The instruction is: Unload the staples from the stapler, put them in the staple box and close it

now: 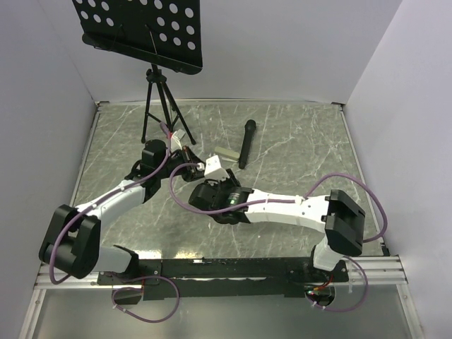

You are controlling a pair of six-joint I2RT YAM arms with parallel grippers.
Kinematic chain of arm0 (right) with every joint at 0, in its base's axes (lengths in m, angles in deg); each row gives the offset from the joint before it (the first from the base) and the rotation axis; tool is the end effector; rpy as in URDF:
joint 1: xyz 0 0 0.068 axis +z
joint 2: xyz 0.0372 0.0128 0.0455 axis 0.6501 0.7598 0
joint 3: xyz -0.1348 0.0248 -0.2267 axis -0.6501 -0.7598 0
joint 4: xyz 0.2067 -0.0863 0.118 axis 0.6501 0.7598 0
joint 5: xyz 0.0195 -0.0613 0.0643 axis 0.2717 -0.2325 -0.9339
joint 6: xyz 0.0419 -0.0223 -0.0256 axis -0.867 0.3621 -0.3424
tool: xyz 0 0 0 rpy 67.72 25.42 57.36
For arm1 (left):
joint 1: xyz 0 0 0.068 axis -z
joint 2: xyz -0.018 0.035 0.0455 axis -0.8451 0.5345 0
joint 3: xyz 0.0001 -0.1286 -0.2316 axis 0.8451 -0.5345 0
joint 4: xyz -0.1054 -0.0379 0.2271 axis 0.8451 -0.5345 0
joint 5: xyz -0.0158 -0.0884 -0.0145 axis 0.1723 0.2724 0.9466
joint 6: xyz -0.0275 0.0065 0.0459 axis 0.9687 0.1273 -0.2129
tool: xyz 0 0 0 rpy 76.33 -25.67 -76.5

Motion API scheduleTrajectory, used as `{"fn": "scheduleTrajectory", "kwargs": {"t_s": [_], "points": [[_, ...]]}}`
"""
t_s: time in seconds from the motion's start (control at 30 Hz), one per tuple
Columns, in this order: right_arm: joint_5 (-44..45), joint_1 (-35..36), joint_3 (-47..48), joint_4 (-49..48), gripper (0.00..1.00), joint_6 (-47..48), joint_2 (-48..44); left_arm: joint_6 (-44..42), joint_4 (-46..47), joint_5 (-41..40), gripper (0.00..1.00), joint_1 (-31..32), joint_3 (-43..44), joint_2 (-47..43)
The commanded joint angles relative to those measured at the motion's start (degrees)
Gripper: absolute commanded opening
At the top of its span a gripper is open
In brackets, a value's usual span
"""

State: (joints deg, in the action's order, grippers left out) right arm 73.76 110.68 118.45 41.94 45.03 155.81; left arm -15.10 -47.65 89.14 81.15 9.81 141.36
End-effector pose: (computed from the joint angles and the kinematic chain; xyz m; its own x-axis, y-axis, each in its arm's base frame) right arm 0.1386 0.2958 0.2538 -0.4122 -0.4863 -0.7704 -0.2131 0.8736 -0.4374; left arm 0.2522 -0.1346 0.2465 -0.9030 -0.3462 -0.2543 0.1433 0.3153 -0.9381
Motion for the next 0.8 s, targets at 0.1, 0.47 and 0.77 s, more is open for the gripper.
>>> {"fn": "scheduleTrajectory", "kwargs": {"t_s": [0.1, 0.47, 0.77], "points": [[-4.0, 0.4, 1.1, -6.9, 0.45, 2.7, 1.3, -3.1, 4.9, 2.1, 0.01, 0.5, 0.1, 2.0], [-27.8, -3.9, -6.8, -12.6, 0.78, 6.7, -11.6, -7.1, 2.3, 1.3, 0.01, 0.5, -0.6, 3.0], [-50.5, -16.5, -15.5, -16.1, 0.87, 3.4, -27.4, -8.1, 6.2, 3.4, 0.01, 0.7, -1.9, 0.4]]}}
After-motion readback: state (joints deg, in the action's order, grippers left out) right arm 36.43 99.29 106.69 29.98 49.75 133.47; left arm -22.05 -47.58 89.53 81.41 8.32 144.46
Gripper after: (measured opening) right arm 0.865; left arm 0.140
